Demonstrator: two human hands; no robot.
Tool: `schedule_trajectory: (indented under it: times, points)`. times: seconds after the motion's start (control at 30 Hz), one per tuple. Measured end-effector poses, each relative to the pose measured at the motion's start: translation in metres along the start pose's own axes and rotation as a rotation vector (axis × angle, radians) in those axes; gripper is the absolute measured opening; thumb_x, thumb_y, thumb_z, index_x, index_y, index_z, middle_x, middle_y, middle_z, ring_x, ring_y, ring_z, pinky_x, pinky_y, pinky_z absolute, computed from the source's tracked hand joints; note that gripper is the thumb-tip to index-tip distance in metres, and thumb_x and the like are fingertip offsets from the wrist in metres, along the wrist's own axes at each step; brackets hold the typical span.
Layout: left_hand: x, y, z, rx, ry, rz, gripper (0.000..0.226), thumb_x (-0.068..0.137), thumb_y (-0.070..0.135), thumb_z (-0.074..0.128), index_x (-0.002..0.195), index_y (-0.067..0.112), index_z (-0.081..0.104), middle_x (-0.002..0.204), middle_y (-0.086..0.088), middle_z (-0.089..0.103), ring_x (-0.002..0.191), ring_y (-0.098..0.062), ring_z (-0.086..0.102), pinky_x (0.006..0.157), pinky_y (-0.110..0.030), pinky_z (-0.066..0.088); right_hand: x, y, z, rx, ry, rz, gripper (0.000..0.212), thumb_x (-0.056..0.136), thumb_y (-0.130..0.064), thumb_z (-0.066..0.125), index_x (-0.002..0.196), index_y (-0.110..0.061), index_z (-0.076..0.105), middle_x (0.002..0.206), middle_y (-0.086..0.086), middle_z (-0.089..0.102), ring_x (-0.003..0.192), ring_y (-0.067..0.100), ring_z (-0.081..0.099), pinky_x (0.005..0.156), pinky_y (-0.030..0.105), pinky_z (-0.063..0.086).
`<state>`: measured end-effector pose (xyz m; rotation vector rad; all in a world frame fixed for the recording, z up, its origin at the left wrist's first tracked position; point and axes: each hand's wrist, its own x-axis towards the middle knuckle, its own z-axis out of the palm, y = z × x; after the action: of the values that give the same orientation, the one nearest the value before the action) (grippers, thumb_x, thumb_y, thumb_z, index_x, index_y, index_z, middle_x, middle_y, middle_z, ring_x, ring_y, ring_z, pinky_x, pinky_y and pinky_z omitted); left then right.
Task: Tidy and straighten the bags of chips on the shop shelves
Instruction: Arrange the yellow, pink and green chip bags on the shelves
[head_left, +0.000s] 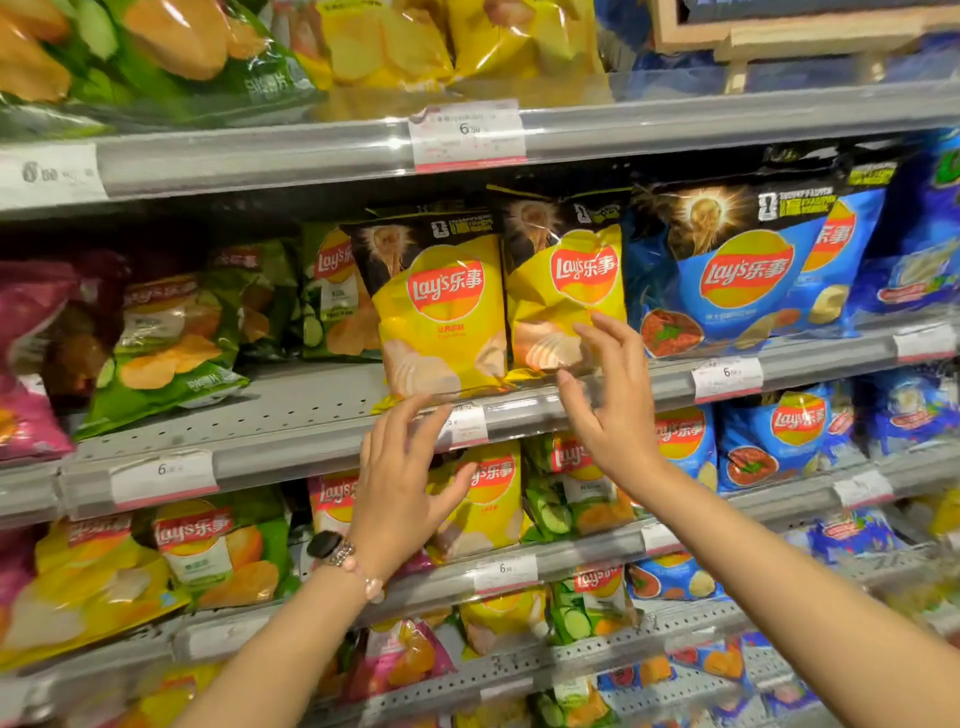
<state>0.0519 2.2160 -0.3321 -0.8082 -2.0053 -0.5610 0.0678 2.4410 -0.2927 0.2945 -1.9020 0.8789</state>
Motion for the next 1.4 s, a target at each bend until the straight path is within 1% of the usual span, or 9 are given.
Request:
schedule_trajectory:
  times: [0.2,0.27,0.33,0.4,0.53,0.7,0.83,1.07,1.4]
  points:
    - [-0.064,-0.007,0.029,0.07,-0.238,0.026,0.035,0.077,0.032,0.069,0.1,0.006,0.064,0.095,-0.01,0.061,0.093,-0.019,0.048,0.071,-0.034,0.052,-0.066,0.012,0.014,-0.048,-0.232,-0.109,0.02,0.087,-0.014,0.055,0.099,-0.003,0.067,0.098,0.01,0.064,0.093,0.024,0.06,0.08,0.035,0.047]
    - [-0.071,-0.009,0.041,0.097,-0.404,-0.046,0.049,0.07,0.031,0.081,0.109,0.007,0.065,0.11,-0.011,0.061,0.107,-0.026,0.055,0.084,-0.038,0.052,-0.079,0.022,0.019,-0.138,-0.282,-0.046,0.026,0.083,-0.01,0.059,0.107,-0.005,0.068,0.107,0.011,0.064,0.1,0.029,0.061,0.087,0.033,0.044]
    - [-0.073,-0.013,0.053,0.127,-0.593,-0.149,0.077,0.076,0.04,0.076,0.141,0.016,0.044,0.149,-0.013,0.036,0.14,-0.036,0.029,0.113,-0.047,0.024,-0.086,0.035,0.022,-0.281,-0.294,0.035,0.039,0.08,-0.012,0.066,0.118,-0.006,0.064,0.121,0.017,0.059,0.113,0.038,0.056,0.097,0.043,0.042]
    - [-0.071,-0.02,0.068,0.239,-0.701,-0.182,0.1,0.079,0.05,0.07,0.153,0.031,0.006,0.16,-0.01,0.0,0.146,-0.032,-0.011,0.115,-0.045,-0.008,-0.087,0.046,0.024,-0.405,-0.296,0.104,0.05,0.077,-0.015,0.074,0.125,-0.006,0.06,0.128,0.026,0.053,0.12,0.046,0.049,0.099,0.057,0.04]
    - [-0.062,-0.028,0.094,0.424,-0.808,-0.25,0.121,0.069,0.061,0.072,0.149,0.036,-0.017,0.157,-0.012,0.003,0.143,-0.035,0.001,0.114,-0.055,0.003,-0.082,0.065,0.028,-0.501,-0.314,0.243,0.065,0.07,-0.026,0.081,0.126,-0.002,0.057,0.132,0.033,0.046,0.125,0.05,0.042,0.099,0.062,0.037]
    - [-0.064,-0.037,0.11,0.46,-0.838,-0.257,0.125,0.067,0.055,0.077,0.149,0.033,-0.015,0.151,-0.012,0.012,0.134,-0.035,0.015,0.112,-0.053,0.016,-0.079,0.084,0.037,-0.463,-0.355,0.401,0.087,0.067,-0.045,0.082,0.134,-0.004,0.044,0.146,0.031,0.028,0.137,0.045,0.026,0.105,0.05,0.034]
    - [-0.066,-0.035,0.111,0.472,-0.808,-0.237,0.126,0.065,0.053,0.08,0.15,0.031,-0.01,0.146,-0.013,0.019,0.128,-0.034,0.023,0.108,-0.047,0.025,-0.083,0.09,0.046,-0.468,-0.333,0.409,0.089,0.067,-0.042,0.082,0.137,-0.008,0.041,0.149,0.032,0.02,0.14,0.046,0.019,0.108,0.051,0.033]
    - [-0.066,-0.025,0.108,0.53,-0.793,-0.274,0.122,0.069,0.047,0.079,0.15,0.03,-0.011,0.151,-0.012,0.014,0.133,-0.035,0.019,0.111,-0.048,0.02,-0.082,0.093,0.046,-0.435,-0.274,0.399,0.069,0.071,-0.033,0.082,0.13,-0.01,0.053,0.146,0.024,0.028,0.137,0.04,0.025,0.098,0.047,0.041]
    - [-0.062,-0.02,0.105,0.543,-0.795,-0.268,0.119,0.071,0.044,0.078,0.151,0.029,-0.008,0.151,-0.015,0.014,0.134,-0.036,0.018,0.111,-0.051,0.021,-0.076,0.075,0.03,-0.236,-0.171,0.478,0.085,0.061,-0.044,0.085,0.128,-0.009,0.047,0.138,0.013,0.044,0.128,0.031,0.039,0.101,0.045,0.04]
